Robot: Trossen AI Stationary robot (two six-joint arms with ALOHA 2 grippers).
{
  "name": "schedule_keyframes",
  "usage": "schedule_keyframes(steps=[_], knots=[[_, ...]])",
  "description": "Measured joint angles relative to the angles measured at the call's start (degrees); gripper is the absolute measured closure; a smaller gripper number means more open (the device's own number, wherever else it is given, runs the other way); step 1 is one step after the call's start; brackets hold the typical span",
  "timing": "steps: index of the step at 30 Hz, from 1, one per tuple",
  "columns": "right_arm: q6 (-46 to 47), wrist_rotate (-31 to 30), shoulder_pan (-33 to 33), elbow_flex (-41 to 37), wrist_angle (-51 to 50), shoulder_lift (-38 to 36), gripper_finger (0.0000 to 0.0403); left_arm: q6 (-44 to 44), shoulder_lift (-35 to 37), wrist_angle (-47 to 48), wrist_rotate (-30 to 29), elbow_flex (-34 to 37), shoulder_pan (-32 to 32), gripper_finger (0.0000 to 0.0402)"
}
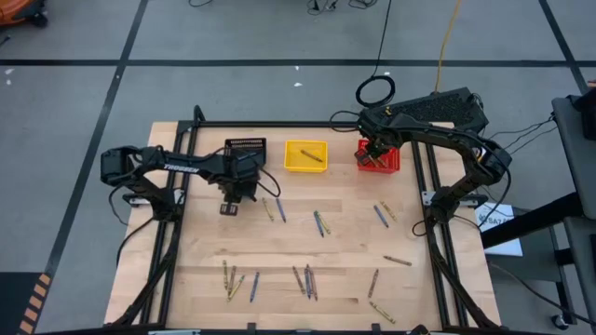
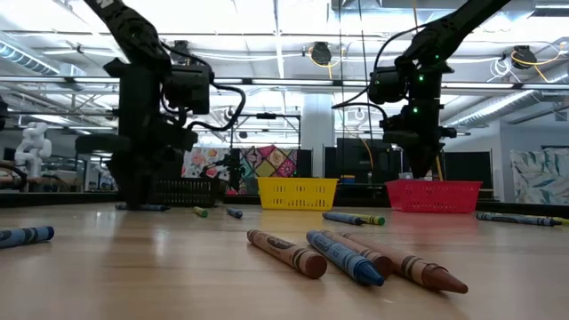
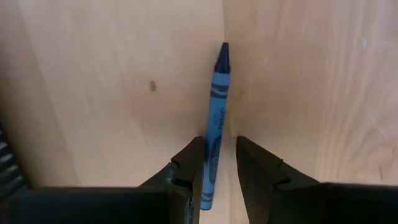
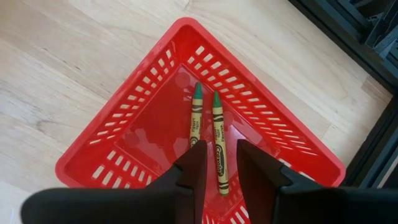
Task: Sort crayons
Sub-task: Put the blue crayon into the black bin
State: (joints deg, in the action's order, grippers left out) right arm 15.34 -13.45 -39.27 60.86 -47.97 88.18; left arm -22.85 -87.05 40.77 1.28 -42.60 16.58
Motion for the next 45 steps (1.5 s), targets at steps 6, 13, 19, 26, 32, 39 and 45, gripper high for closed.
schedule_keyframes(steps=[6,13,19,26,32,39,45], knots=[[0.0,0.0,0.0,0.0,0.2,0.0,0.0328,0.0,0.2,-0.6,0.9,1.3,0.8,0.0333],[0.0,0.0,0.0,0.0,1.0,0.0,0.0328,1.5,0.2,-1.1,1.7,1.4,0.8,0.0393],[0.0,0.0,0.0,0.0,2.5,0.0,0.0328,1.6,0.2,-1.0,1.7,1.4,0.8,0.0395],[0.0,0.2,0.0,0.0,2.5,0.0,0.0328,1.7,1.2,-0.9,1.6,1.5,0.7,0.0399],[0.4,0.2,0.0,0.0,2.4,0.0,0.0328,2.6,4.1,0.1,1.5,1.5,0.7,0.0401],[0.4,0.2,0.0,0.0,2.4,0.0,0.0328,2.5,7.9,1.7,-0.4,1.5,0.9,0.0401],[0.5,0.2,0.0,0.0,2.5,0.0,0.0328,1.1,10.9,1.9,-3.1,-0.2,3.2,0.0401]])
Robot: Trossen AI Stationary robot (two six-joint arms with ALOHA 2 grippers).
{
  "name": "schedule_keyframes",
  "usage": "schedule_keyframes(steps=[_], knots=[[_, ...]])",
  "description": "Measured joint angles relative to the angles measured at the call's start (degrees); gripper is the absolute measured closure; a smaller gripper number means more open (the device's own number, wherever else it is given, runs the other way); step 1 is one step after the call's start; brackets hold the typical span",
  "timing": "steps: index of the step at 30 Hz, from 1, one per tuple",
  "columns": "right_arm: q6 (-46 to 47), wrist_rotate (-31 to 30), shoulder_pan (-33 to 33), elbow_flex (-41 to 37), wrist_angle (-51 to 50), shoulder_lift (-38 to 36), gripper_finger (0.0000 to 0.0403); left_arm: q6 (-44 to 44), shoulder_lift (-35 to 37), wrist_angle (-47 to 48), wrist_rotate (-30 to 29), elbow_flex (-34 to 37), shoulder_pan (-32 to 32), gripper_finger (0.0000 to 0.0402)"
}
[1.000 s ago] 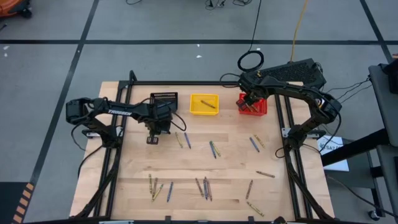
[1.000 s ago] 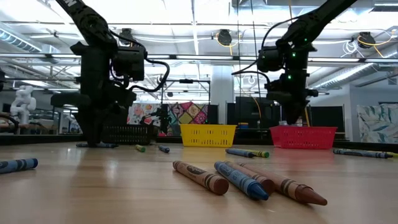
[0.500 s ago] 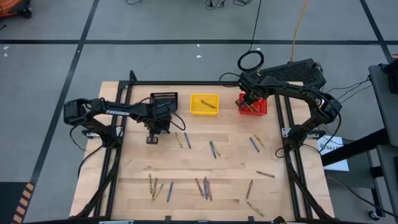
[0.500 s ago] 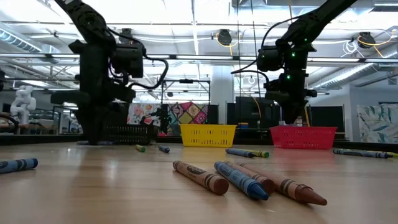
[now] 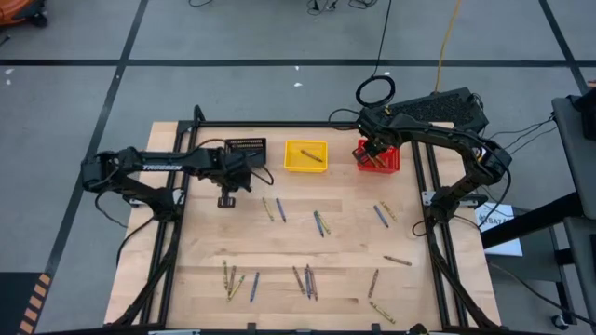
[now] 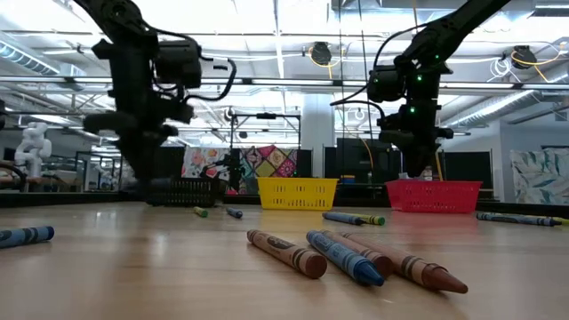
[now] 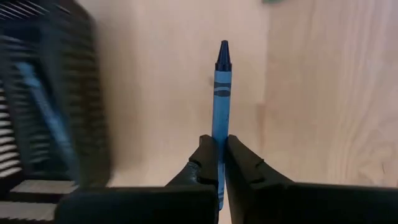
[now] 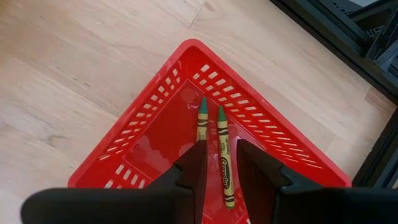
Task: Sort crayons
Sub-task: Put the blue crayon into the black bin
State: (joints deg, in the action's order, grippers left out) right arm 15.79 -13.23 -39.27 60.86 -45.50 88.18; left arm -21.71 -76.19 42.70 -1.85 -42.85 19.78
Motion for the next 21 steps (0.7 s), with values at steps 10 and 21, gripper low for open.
schedule_keyframes(steps=[10,21], knots=[[0.0,3.0,0.0,0.0,0.0,0.0,0.0328,-4.9,1.0,0.3,0.0,-5.5,6.1,0.0402],[0.2,3.0,0.0,0.0,1.5,0.0,0.0328,-10.7,1.0,-2.7,0.0,-5.9,15.4,0.0402]])
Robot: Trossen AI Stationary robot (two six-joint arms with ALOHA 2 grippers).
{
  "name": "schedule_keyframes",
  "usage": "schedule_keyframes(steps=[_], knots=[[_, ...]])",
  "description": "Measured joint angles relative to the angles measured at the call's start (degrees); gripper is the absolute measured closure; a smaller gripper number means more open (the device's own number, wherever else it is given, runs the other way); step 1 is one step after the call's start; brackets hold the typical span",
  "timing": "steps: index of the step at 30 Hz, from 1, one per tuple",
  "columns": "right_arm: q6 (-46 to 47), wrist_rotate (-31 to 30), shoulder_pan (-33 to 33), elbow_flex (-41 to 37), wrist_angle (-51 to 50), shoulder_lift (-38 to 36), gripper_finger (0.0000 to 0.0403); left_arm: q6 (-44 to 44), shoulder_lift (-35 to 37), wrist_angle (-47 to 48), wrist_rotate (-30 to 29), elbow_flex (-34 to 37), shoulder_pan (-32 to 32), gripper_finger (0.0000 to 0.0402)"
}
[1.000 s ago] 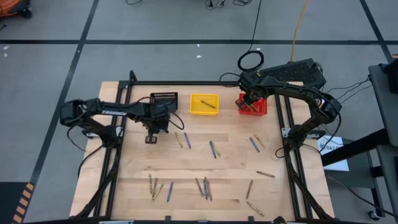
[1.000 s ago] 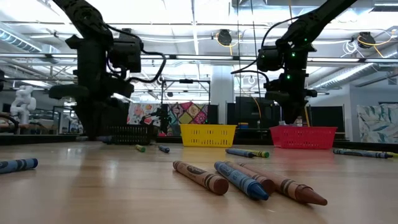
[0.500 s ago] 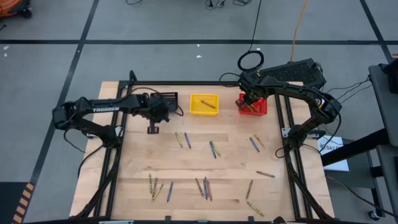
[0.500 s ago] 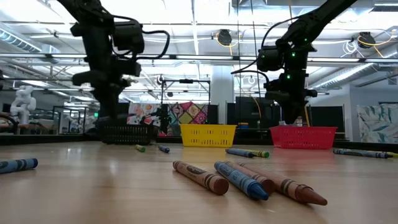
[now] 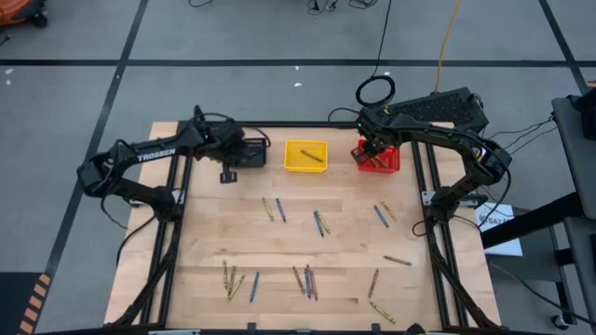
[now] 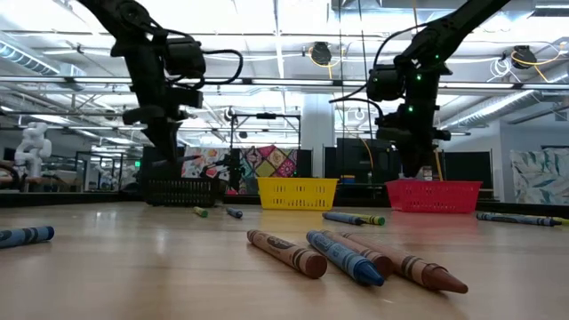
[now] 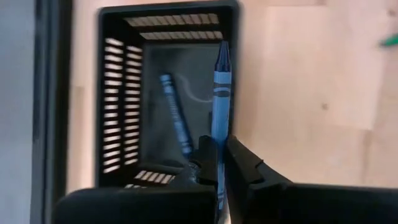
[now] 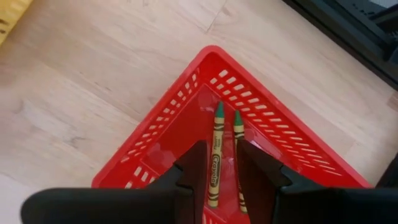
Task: Sort crayons
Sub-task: Put the blue crayon into the black bin
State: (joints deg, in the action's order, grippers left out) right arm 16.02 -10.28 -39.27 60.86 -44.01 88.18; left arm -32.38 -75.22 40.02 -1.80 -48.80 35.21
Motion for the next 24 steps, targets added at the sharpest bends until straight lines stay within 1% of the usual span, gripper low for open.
schedule_keyframes(steps=[4,9,14,17,24], knots=[[1.3,0.0,0.0,0.0,0.6,0.0,0.0328,-0.1,0.0,-2.7,0.0,0.0,2.7,0.0402],[1.8,0.0,0.0,0.0,1.1,0.0,0.0328,-0.1,-0.6,-3.6,0.1,0.0,4.9,0.0401],[3.2,0.0,0.0,0.0,1.0,0.0,0.0328,-0.1,-3.5,-4.6,0.0,0.0,7.0,0.0379],[3.3,0.0,0.0,0.0,1.0,0.0,0.0328,0.0,-5.4,-6.1,0.0,0.0,7.3,0.037],[3.2,0.0,0.0,0.0,1.0,0.0,0.0328,-0.1,-7.0,-8.6,0.0,0.0,7.3,0.0367]])
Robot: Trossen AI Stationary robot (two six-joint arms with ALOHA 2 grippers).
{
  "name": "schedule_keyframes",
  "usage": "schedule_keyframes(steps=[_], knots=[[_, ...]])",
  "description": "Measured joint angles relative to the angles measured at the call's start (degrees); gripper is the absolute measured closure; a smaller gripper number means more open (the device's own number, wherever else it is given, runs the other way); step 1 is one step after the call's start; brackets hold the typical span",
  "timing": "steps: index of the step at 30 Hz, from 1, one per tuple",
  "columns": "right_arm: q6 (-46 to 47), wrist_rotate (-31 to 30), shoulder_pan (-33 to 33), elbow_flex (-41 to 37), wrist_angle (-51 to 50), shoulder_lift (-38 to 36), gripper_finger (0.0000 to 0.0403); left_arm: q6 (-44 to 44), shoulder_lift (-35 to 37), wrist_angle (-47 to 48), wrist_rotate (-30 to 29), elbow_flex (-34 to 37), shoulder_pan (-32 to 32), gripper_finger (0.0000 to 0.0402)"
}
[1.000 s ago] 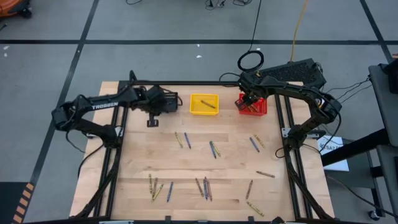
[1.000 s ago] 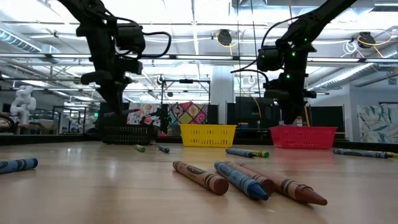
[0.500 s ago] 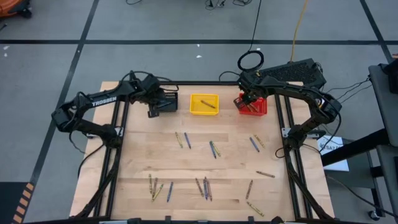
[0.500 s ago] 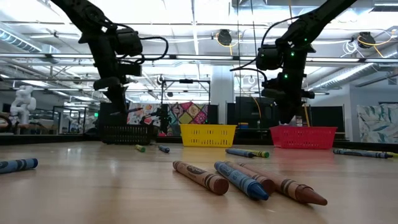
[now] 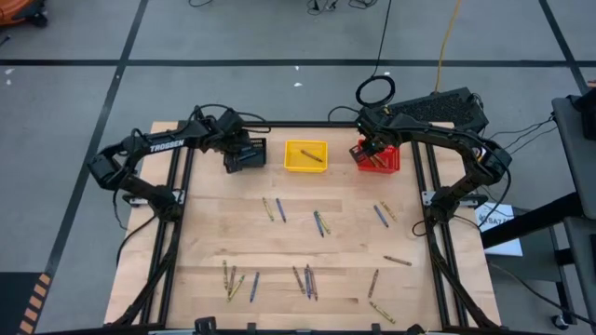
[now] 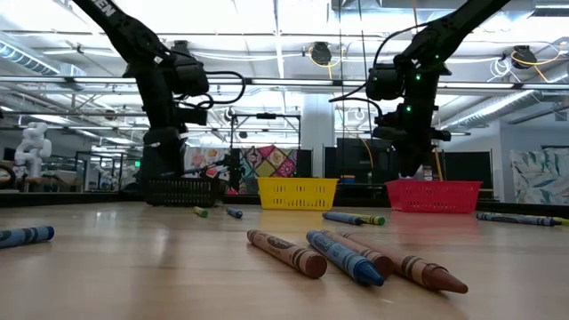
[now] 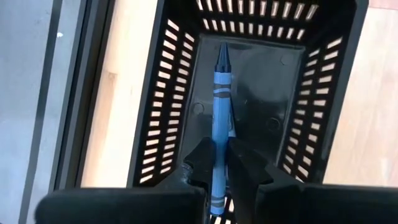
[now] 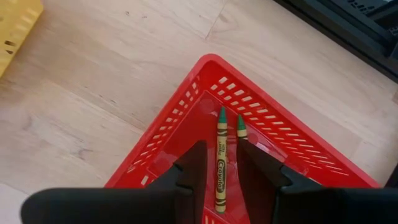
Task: Sort crayons
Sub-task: Put the blue crayon into the black bin
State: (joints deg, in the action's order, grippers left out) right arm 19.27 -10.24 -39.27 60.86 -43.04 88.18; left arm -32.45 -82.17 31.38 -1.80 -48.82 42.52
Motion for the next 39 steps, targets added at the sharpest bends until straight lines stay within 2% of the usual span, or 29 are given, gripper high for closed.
schedule_keyframes(steps=[18,22,29,39], knots=[[1.1,0.0,0.1,0.0,0.0,0.0,0.0328,0.1,0.0,0.5,-0.2,0.0,0.0,0.0366],[1.1,0.0,0.1,0.0,0.0,0.0,0.0328,0.5,0.0,-3.2,-3.7,0.0,-0.2,0.0366],[1.1,0.0,0.1,0.0,0.1,0.0,0.0328,2.5,0.0,-3.5,-5.9,0.0,-0.3,0.0365],[1.1,0.0,0.1,0.0,0.5,0.0,0.0328,3.6,0.0,-3.5,-5.8,0.0,-0.2,0.0365]])
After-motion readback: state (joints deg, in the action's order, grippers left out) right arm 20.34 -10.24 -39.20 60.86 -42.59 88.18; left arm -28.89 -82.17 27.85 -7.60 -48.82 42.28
